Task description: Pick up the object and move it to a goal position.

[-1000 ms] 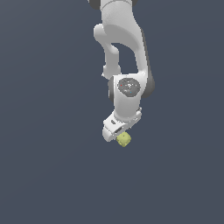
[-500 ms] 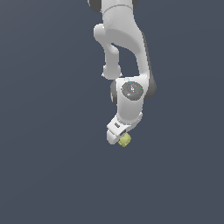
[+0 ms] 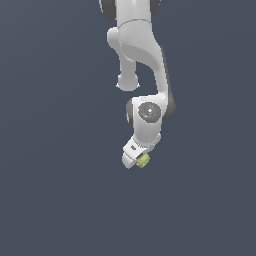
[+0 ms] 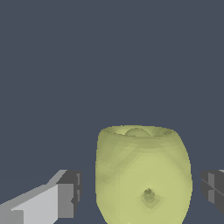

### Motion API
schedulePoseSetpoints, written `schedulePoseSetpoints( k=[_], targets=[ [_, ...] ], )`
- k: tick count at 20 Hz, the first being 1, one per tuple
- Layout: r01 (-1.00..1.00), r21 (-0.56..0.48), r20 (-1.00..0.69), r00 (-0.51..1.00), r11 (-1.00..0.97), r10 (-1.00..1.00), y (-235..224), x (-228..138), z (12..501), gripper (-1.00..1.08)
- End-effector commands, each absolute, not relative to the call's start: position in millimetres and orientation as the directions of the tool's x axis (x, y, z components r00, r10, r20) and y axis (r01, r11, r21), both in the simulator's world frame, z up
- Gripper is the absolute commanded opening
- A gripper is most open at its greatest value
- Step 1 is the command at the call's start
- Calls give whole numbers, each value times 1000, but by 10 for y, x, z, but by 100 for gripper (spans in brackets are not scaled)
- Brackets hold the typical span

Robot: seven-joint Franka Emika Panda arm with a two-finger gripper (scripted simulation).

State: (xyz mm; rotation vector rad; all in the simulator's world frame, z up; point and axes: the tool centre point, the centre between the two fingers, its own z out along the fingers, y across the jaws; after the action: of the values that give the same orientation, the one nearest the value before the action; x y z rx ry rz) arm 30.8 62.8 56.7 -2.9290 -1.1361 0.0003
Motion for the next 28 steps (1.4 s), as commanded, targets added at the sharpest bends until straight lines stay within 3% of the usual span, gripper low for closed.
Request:
schedulePoseSetpoints(
  k=[1, 6, 7, 20, 28],
  targets=[
    [675, 0, 0, 738, -738, 675, 627, 305, 454, 100],
    [676, 0, 0, 737, -737, 676, 630, 318, 396, 100],
    [676, 0, 0, 737, -737, 676, 630, 318, 396, -100],
    [675, 1, 0, 738, -738, 675, 608, 328, 431, -100],
    [675, 0, 0, 737, -737, 675, 411, 422, 801, -100]
  ],
)
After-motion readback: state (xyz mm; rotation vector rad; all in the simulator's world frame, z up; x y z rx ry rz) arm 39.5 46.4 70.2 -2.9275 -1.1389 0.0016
